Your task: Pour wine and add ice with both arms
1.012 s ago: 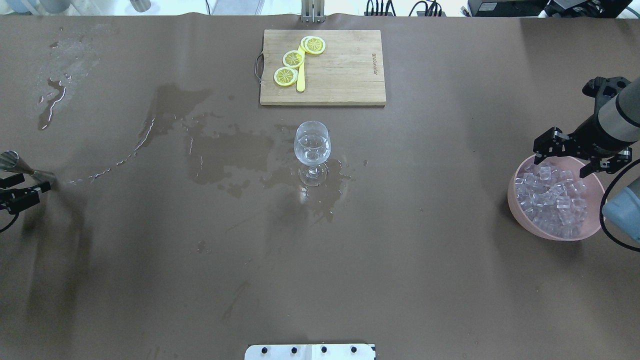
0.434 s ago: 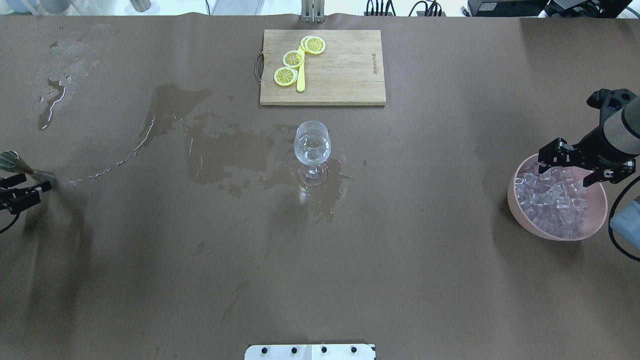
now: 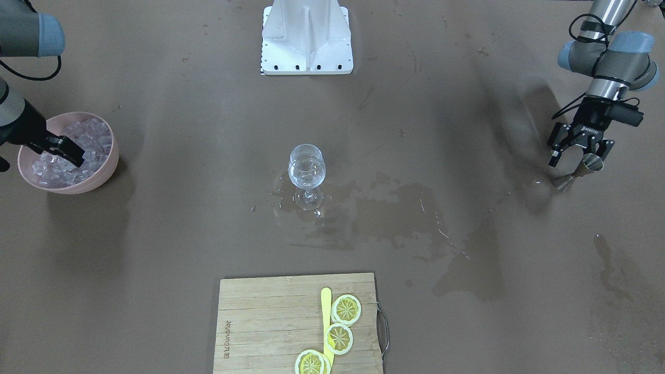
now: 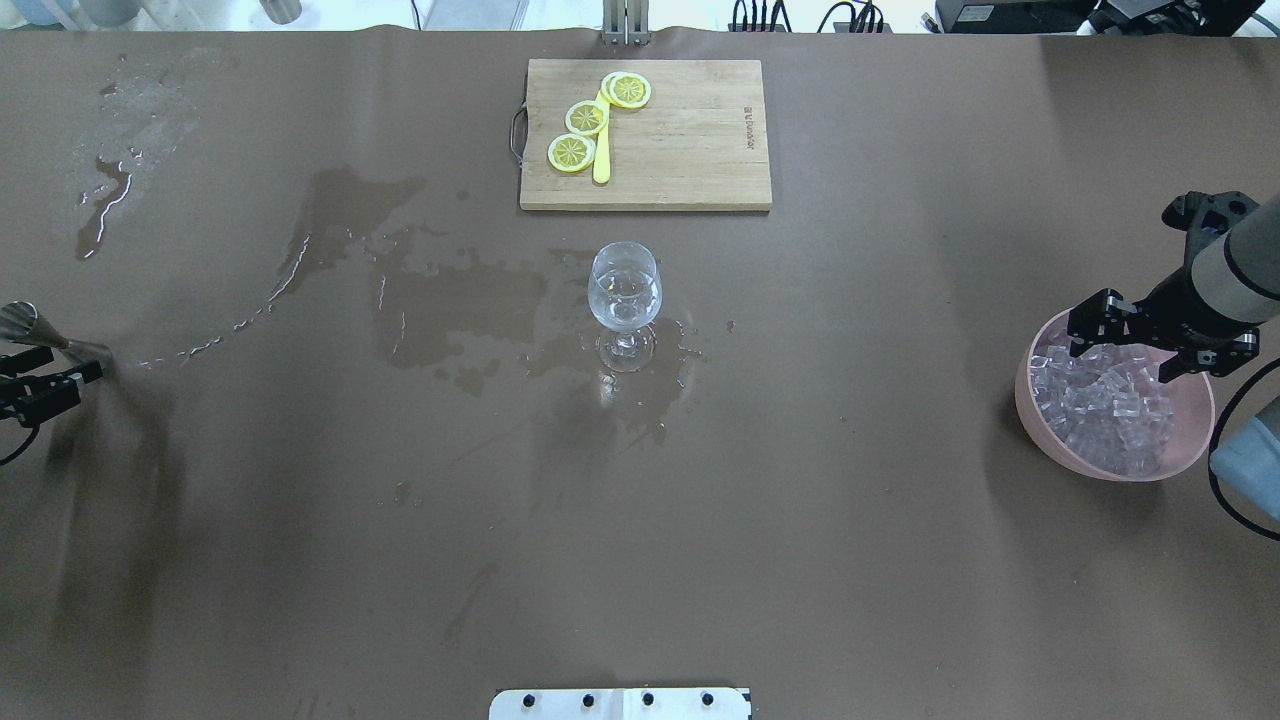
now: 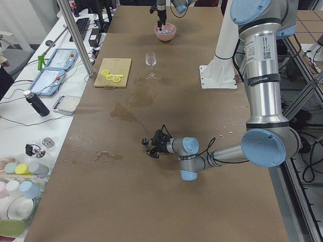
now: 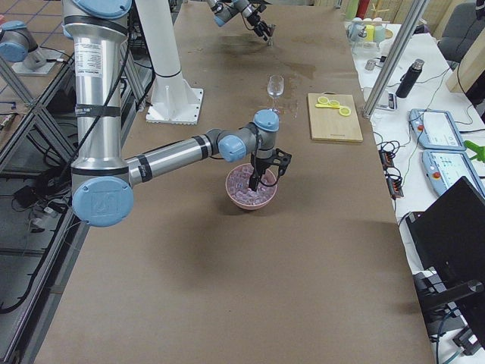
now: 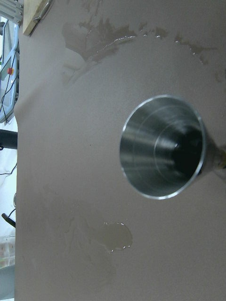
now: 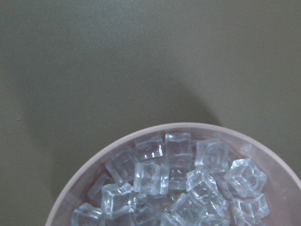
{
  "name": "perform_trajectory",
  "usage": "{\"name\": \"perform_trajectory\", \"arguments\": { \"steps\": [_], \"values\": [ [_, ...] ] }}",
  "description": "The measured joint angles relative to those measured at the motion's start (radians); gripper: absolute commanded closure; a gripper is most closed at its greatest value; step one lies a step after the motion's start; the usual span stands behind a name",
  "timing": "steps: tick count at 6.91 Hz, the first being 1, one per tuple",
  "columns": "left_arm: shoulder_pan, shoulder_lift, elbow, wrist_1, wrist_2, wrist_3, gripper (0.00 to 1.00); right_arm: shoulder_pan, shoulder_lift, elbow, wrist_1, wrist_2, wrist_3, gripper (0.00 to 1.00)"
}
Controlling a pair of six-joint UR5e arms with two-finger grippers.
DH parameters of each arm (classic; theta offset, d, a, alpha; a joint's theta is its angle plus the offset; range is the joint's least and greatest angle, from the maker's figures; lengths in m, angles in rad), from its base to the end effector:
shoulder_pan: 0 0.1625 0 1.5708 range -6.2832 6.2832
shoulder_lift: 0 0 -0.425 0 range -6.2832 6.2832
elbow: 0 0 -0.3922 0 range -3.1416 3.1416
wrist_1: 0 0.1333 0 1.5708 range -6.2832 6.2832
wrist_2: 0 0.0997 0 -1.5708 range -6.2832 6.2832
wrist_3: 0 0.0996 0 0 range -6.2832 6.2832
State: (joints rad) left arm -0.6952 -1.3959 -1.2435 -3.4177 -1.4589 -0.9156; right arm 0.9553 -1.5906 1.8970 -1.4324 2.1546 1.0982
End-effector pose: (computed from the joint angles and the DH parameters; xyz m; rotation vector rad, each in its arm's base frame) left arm 0.2059 -0.3598 0.6948 0.9136 0.9897 -0.1090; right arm -0.2196 -0.4464 0.5012 -0.1516 -0.7053 0.3319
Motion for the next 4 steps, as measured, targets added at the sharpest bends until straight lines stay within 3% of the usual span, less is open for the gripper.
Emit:
{"name": "perform_trajectory", "arguments": {
  "steps": [4],
  "values": [
    [-0.011,-0.001,-0.005,0.000,-0.001,0.012,0.31,-0.025,-0.003,-0.011,0.038,-0.016,0.035,0.05]
  ]
}}
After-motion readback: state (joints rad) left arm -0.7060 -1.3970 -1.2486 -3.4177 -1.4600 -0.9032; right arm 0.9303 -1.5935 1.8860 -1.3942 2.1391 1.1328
